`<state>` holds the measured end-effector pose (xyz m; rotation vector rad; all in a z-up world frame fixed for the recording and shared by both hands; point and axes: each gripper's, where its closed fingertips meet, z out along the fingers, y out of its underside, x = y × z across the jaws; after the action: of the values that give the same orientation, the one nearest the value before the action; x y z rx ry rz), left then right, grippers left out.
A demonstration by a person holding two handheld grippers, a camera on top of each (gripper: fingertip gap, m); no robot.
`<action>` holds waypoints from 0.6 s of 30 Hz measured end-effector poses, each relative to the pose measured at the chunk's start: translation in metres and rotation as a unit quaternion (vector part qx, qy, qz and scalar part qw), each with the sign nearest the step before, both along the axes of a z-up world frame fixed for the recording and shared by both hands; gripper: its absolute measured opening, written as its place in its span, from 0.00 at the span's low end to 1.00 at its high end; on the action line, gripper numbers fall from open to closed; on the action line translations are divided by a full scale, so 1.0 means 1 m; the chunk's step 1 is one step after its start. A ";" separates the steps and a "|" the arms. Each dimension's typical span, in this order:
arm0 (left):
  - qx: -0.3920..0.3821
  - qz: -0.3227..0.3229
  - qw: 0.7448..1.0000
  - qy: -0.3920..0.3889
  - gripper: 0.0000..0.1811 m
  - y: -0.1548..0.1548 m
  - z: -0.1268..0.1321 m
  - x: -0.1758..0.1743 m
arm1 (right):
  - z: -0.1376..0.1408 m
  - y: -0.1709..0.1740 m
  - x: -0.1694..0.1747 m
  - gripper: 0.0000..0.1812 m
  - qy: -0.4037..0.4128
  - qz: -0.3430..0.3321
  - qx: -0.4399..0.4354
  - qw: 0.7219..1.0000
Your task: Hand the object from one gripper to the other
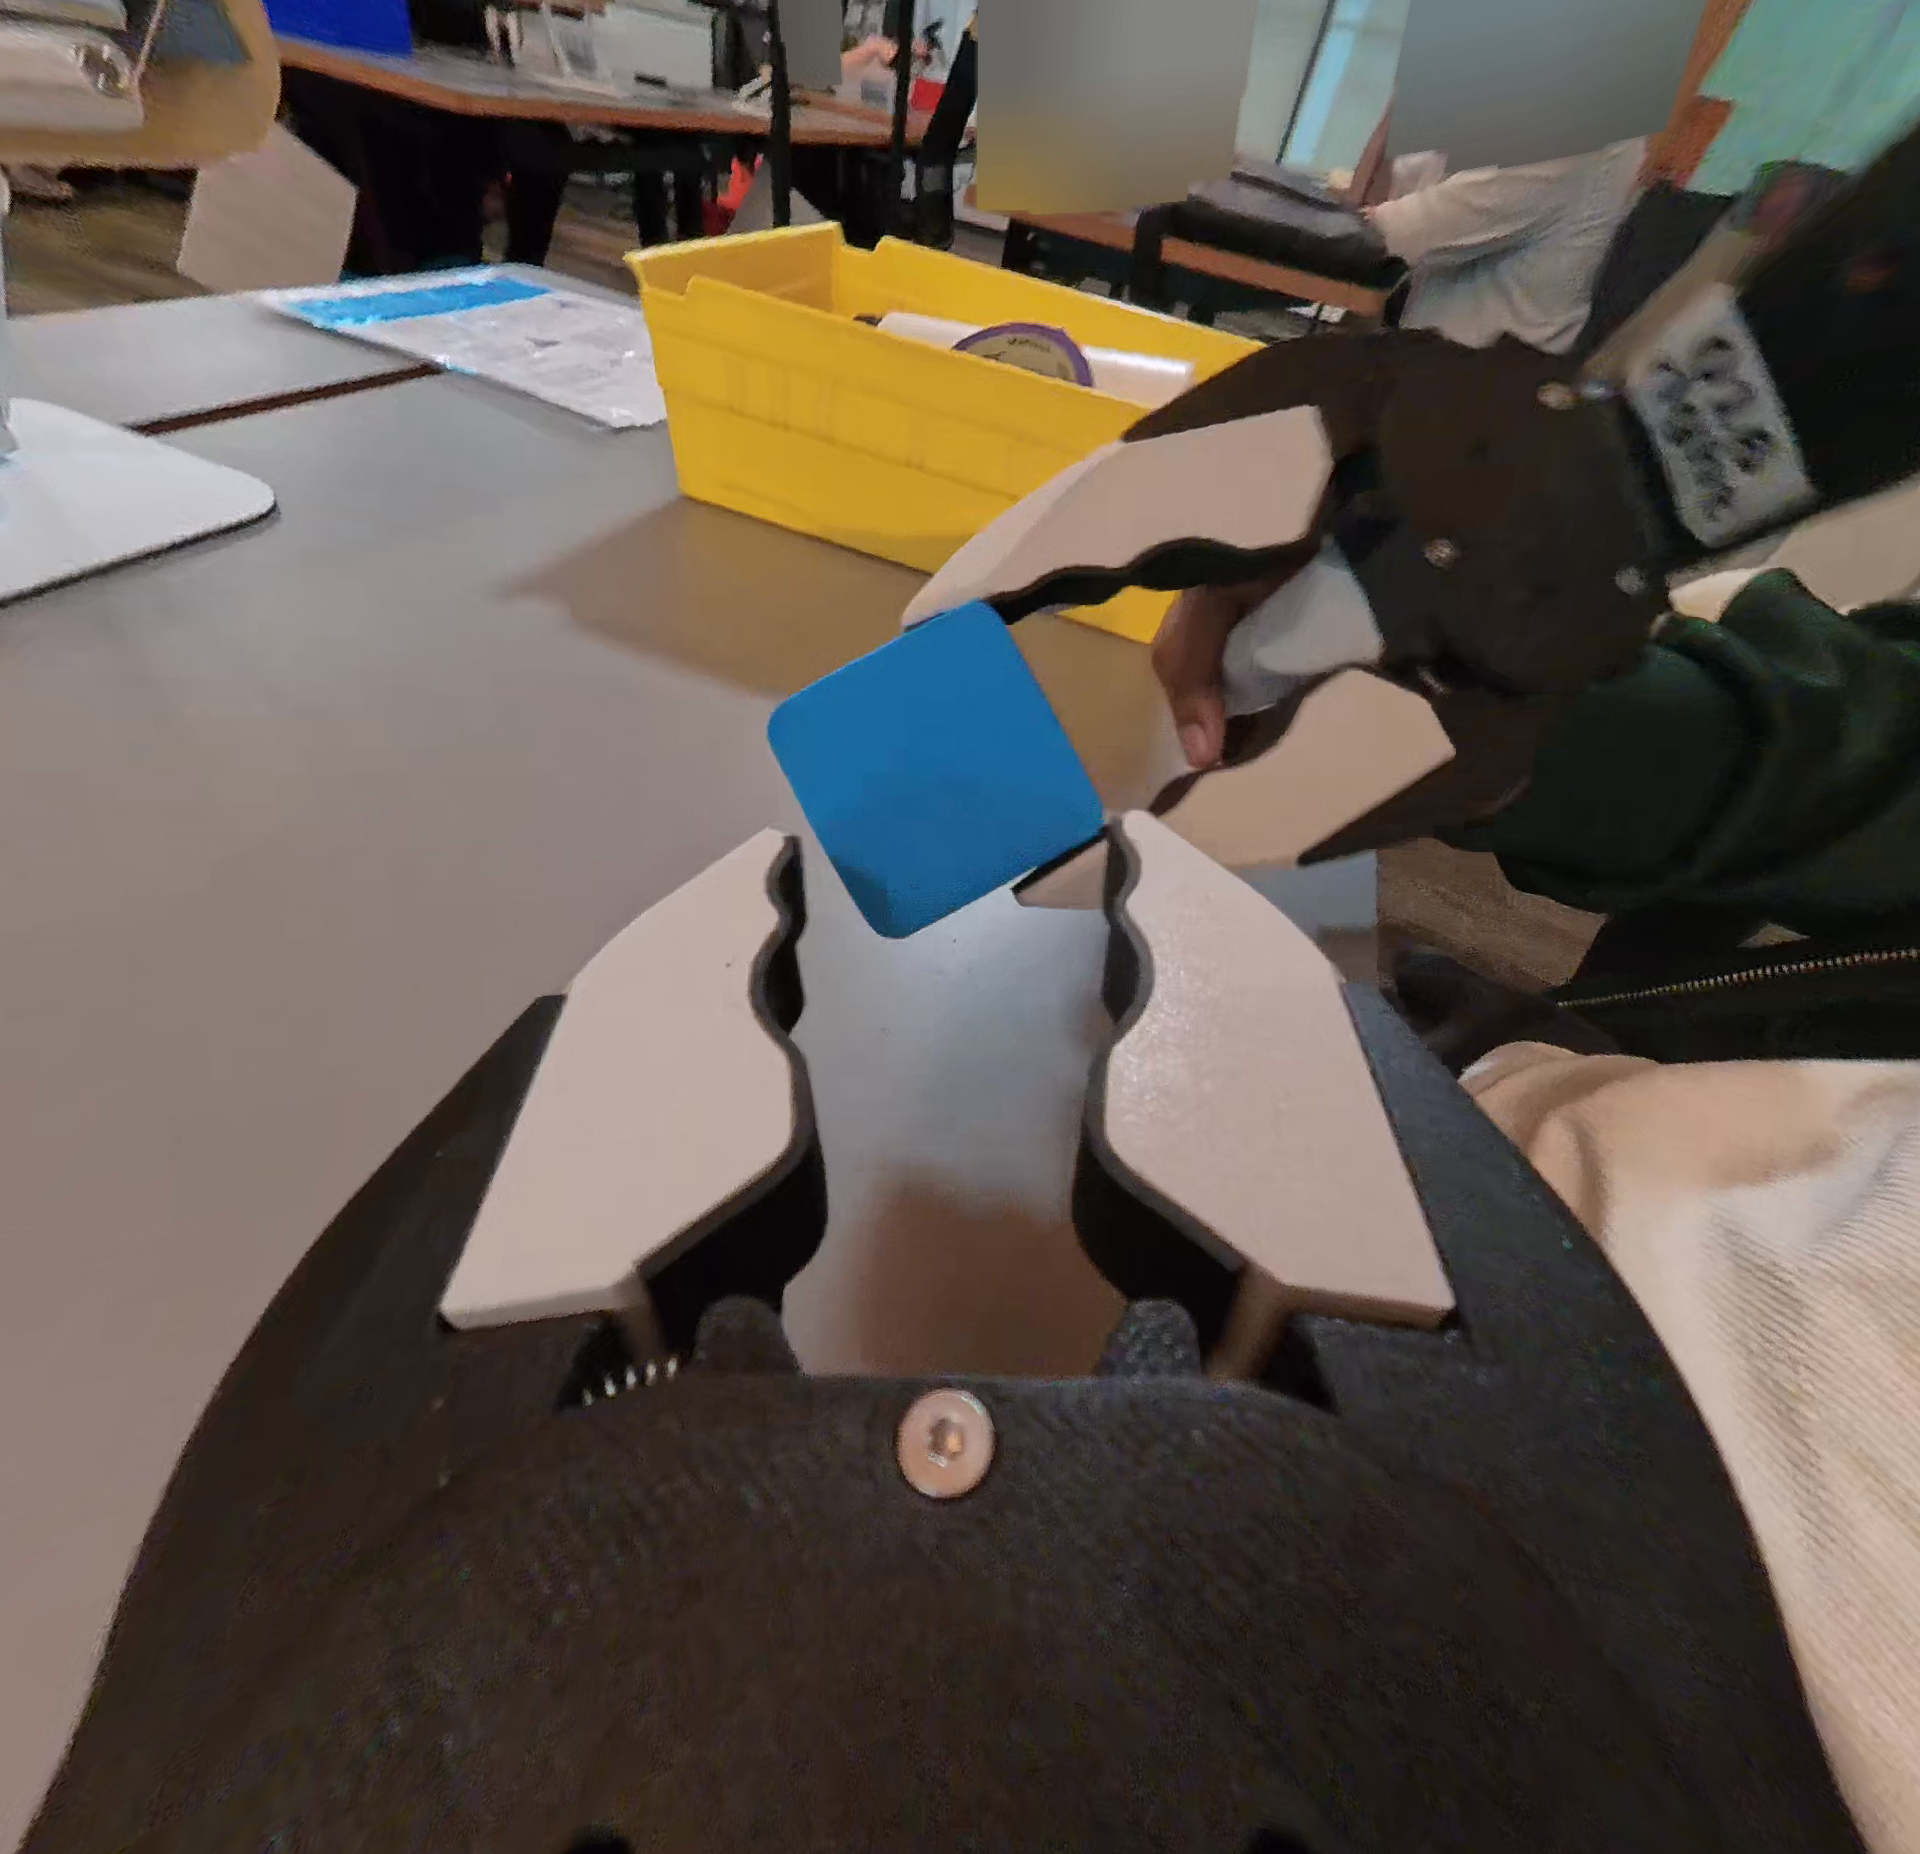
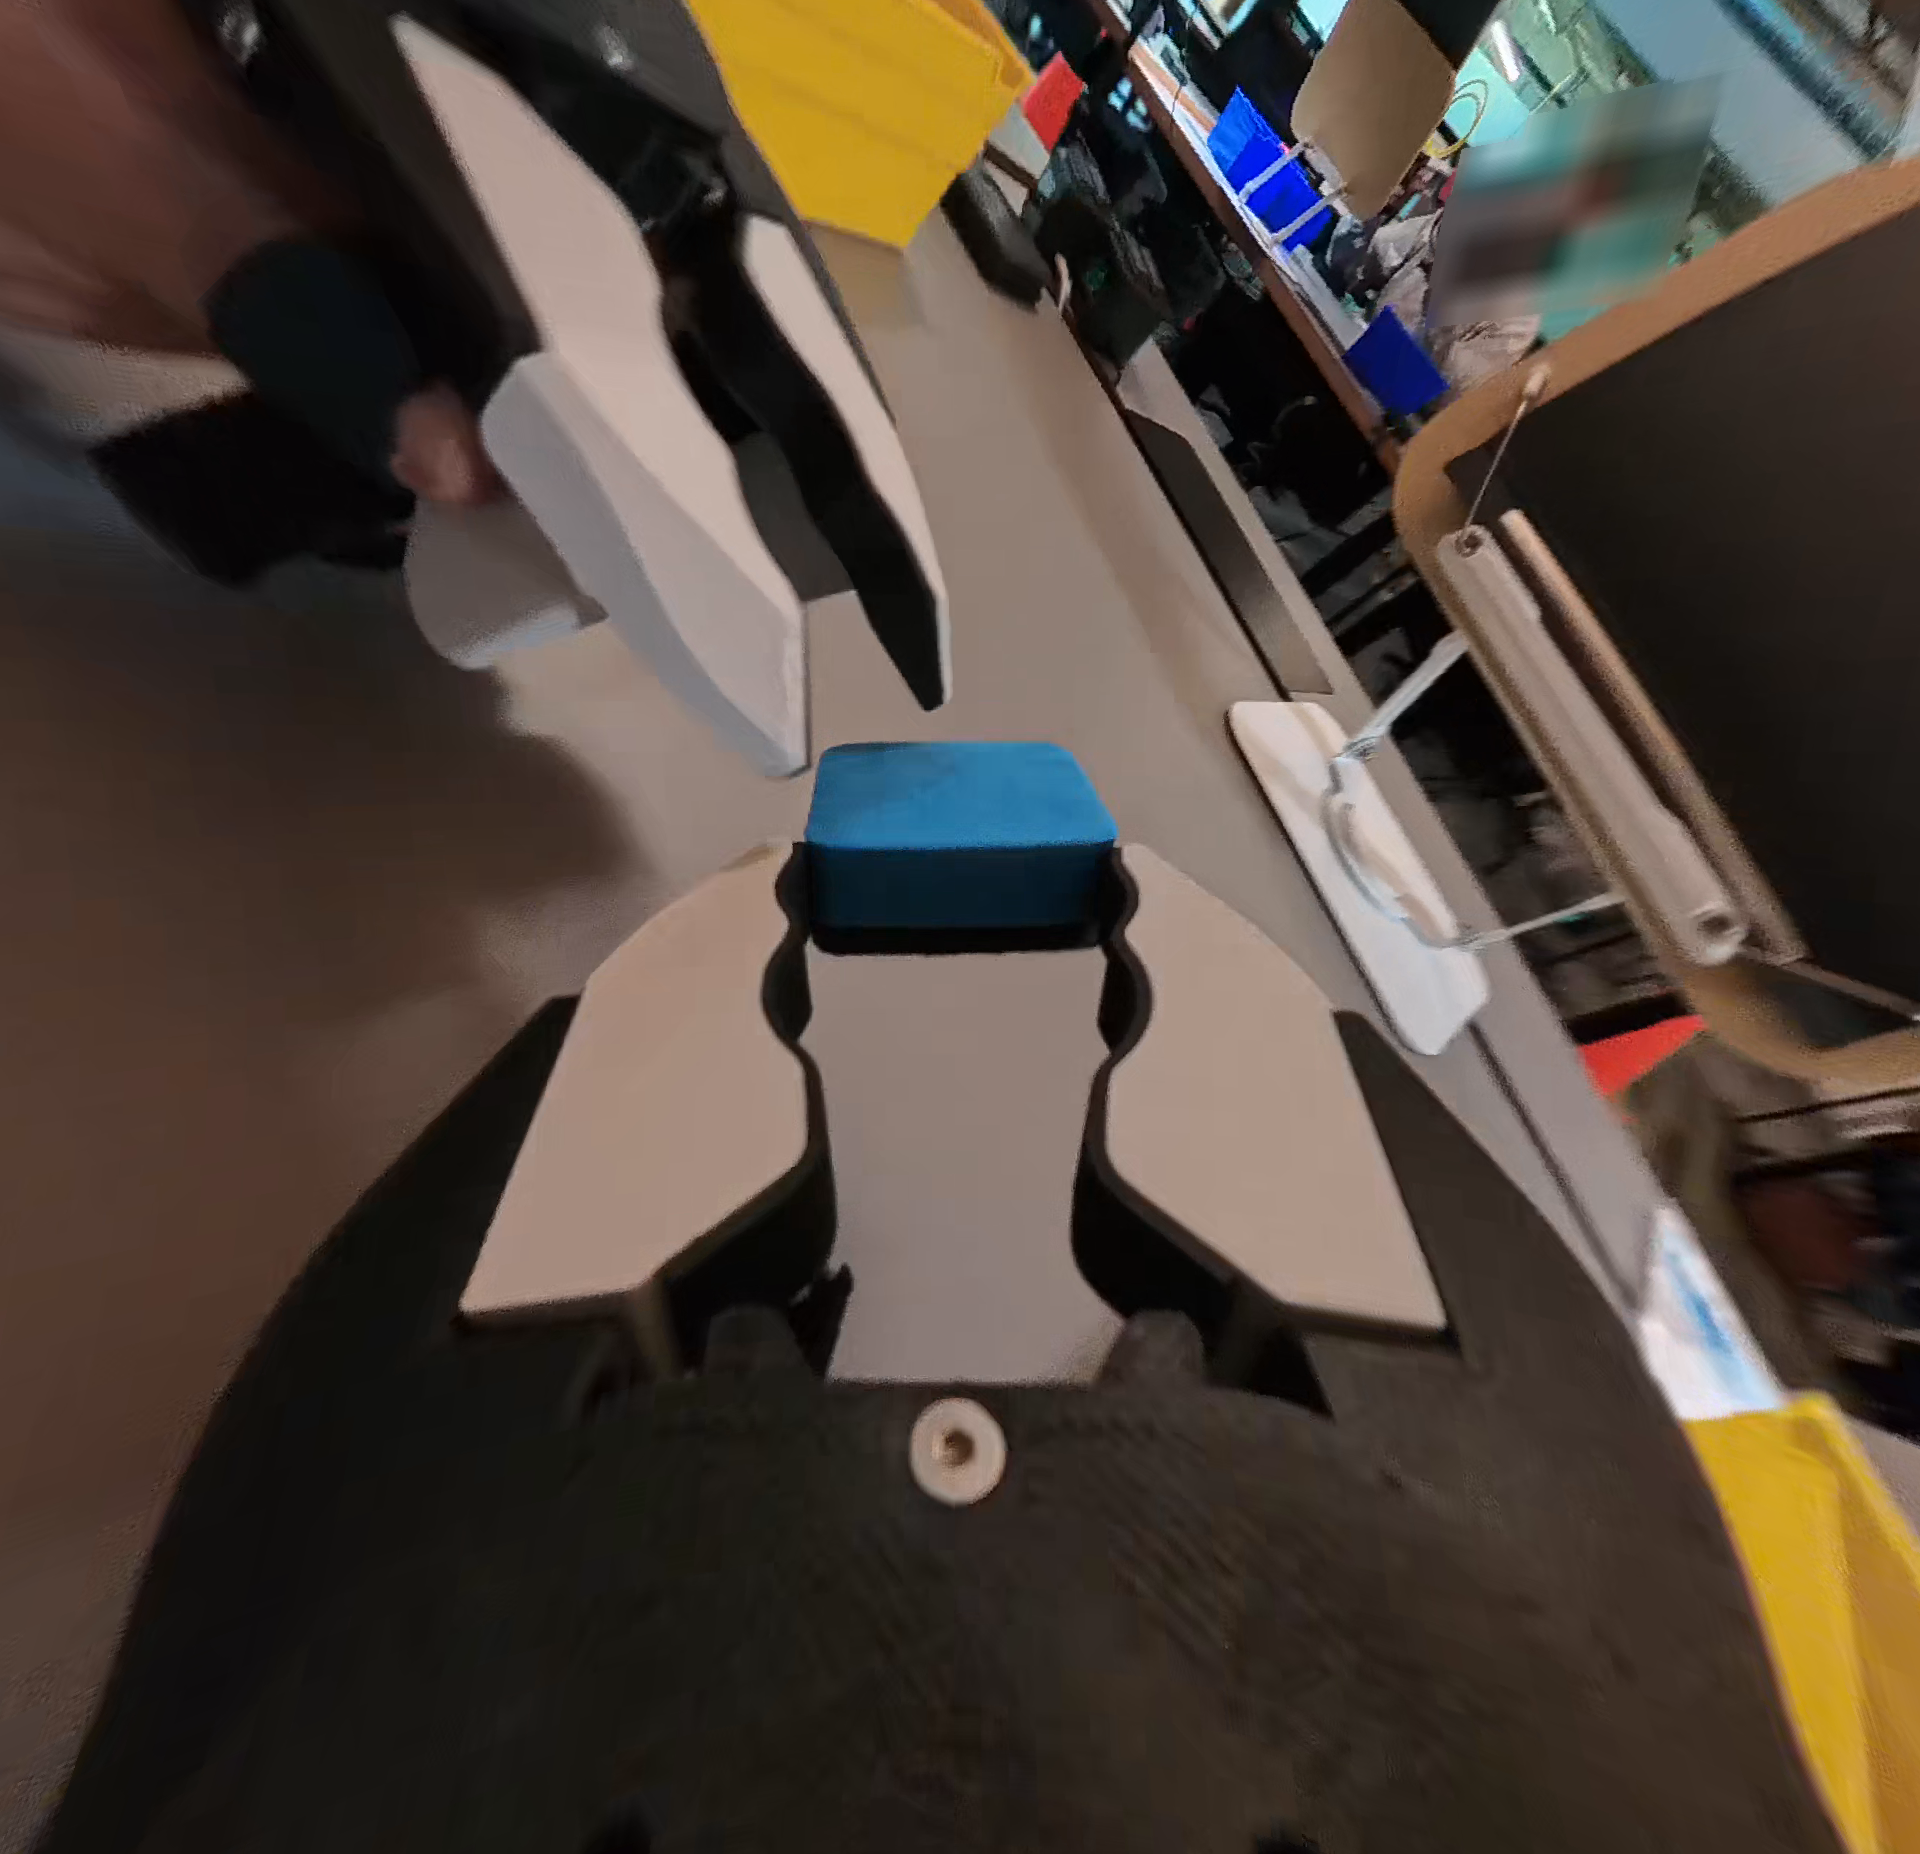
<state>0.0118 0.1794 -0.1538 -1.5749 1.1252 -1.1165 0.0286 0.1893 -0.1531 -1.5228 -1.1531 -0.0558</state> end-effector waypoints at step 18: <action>-0.146 0.002 0.989 0.024 0.34 -0.008 -0.024 0.010 | -0.002 -0.007 -0.018 0.30 -0.212 -0.064 0.138 0.965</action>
<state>0.0220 0.1718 -0.1779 -1.8360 1.0232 -1.2910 0.0103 0.1820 -0.1555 -1.3653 -1.3147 -0.6326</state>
